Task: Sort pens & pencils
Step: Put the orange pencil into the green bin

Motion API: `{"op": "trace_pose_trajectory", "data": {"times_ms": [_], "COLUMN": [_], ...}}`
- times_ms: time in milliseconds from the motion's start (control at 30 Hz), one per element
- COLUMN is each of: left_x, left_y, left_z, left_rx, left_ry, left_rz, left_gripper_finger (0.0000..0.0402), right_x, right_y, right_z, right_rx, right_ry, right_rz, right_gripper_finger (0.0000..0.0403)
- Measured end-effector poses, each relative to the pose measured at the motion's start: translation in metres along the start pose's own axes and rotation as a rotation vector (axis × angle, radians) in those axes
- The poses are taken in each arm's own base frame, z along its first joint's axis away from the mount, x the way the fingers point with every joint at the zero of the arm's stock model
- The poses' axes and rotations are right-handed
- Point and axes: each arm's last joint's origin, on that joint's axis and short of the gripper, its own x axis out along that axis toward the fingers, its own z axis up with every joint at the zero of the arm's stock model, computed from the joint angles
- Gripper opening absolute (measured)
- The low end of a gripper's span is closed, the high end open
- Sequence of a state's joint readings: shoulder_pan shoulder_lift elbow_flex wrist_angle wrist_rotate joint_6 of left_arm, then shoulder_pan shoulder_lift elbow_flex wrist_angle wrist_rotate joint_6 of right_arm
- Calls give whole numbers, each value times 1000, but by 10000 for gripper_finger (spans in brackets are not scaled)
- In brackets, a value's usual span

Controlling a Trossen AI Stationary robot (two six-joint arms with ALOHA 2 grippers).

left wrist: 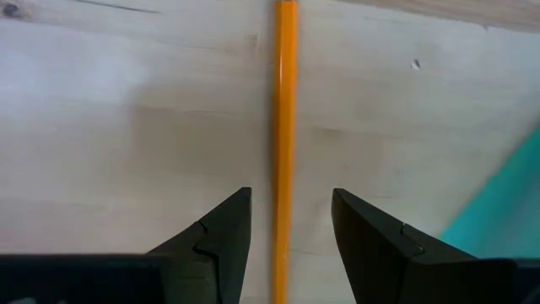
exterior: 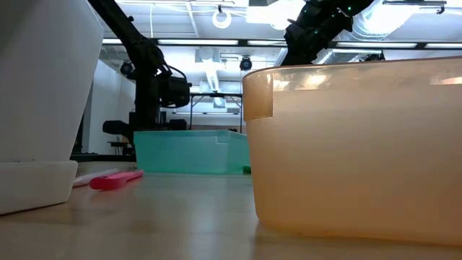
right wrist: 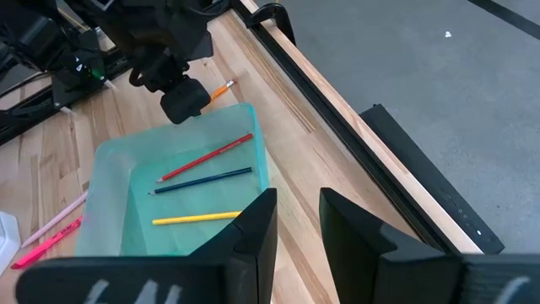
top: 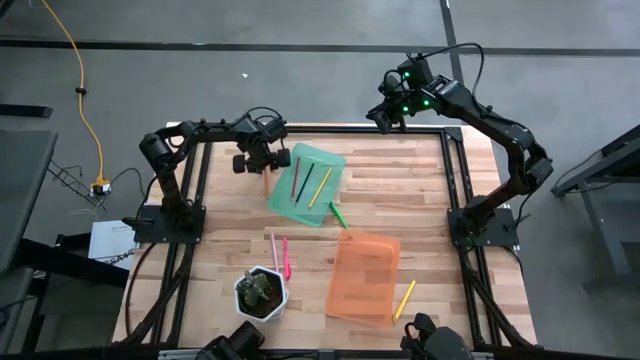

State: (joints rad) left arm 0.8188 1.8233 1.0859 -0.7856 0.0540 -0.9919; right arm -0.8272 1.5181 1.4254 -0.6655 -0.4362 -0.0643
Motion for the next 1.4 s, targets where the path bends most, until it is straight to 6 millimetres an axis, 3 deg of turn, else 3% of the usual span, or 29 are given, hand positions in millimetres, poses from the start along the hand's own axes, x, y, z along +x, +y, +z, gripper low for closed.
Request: {"op": "trace_pose_trajectory", "data": {"times_ms": [533,1000,1400], "left_x": [5,0,-3], "left_y": [-1,-6,-8], "left_z": [0,4,6], "left_rx": [18,20,22], "left_ry": [14,-23,-33], "left_rz": [11,9,2], "left_gripper_finger": [151,10,20], "right_x": [0,0,0], "right_y": [-1,-1,-1], "right_z": [0,0,0], "right_rx": [-5,-9,-9], "right_ry": [1,-1,-1], "right_rz": [-20,-26,-27], "right_gripper_finger": [83,83,83]}}
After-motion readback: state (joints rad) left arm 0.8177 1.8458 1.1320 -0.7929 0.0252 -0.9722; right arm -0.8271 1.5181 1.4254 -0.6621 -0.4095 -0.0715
